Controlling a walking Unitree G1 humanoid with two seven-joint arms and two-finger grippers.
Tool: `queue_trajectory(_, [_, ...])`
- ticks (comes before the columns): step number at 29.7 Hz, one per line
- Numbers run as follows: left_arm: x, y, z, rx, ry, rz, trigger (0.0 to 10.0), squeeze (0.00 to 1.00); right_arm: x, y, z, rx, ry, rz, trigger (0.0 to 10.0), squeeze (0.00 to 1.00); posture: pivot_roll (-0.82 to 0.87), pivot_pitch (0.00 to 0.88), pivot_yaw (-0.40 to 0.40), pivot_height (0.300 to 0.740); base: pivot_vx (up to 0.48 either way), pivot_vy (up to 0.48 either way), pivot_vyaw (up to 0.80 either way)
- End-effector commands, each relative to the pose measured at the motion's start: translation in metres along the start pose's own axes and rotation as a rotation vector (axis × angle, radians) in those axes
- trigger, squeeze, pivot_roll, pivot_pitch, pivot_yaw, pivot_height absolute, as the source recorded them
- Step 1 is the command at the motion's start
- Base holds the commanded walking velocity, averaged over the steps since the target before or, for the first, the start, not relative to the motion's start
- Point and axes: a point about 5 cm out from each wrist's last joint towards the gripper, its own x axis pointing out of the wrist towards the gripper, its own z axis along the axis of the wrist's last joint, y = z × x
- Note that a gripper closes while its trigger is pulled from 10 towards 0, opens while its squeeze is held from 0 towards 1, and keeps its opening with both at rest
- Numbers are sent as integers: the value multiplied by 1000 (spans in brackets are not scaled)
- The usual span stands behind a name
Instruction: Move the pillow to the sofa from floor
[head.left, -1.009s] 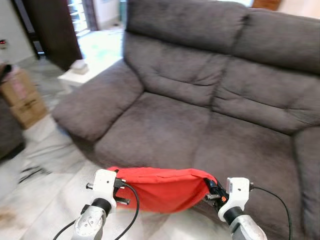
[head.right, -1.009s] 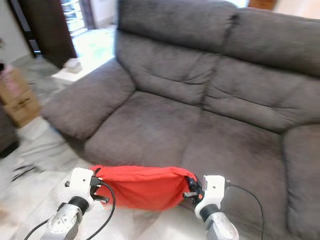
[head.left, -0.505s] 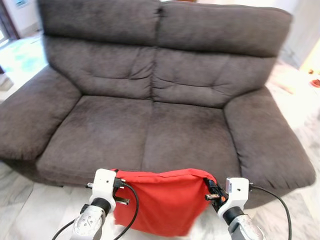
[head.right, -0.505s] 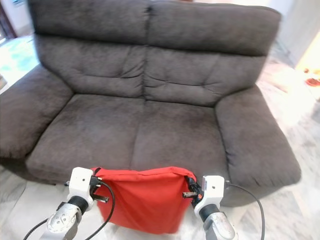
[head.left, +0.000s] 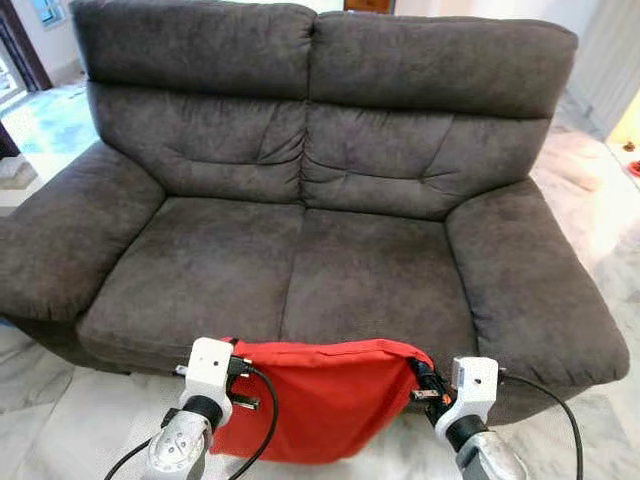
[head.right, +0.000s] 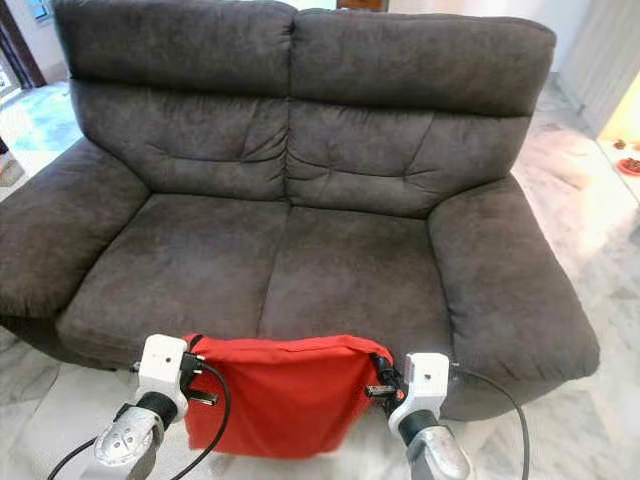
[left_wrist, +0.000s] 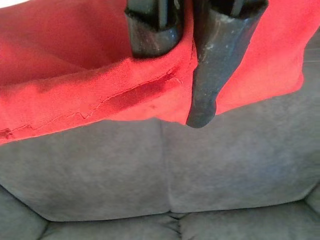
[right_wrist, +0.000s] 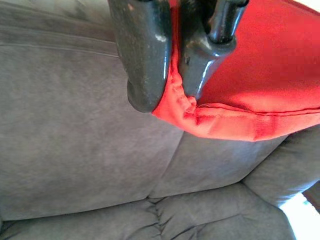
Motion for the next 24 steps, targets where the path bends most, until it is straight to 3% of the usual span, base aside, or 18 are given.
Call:
queue_trajectory(1, [3,4,21,21,-109,9,10000,0,2,0,9,-21,-46,1,10000,0,5,101,11,740,0,-289,0])
queue_trajectory(21, [4,6,25,30,-115,15,10000,0,1,1,8,-39,-48,-4,10000,0,7,127,19,740,0,-365,0])
queue_trajectory(24, [5,6,25,27,-115,14,10000,0,1,0,9,-40,-49,-8,10000,0,7,128,18,740,0,0,0])
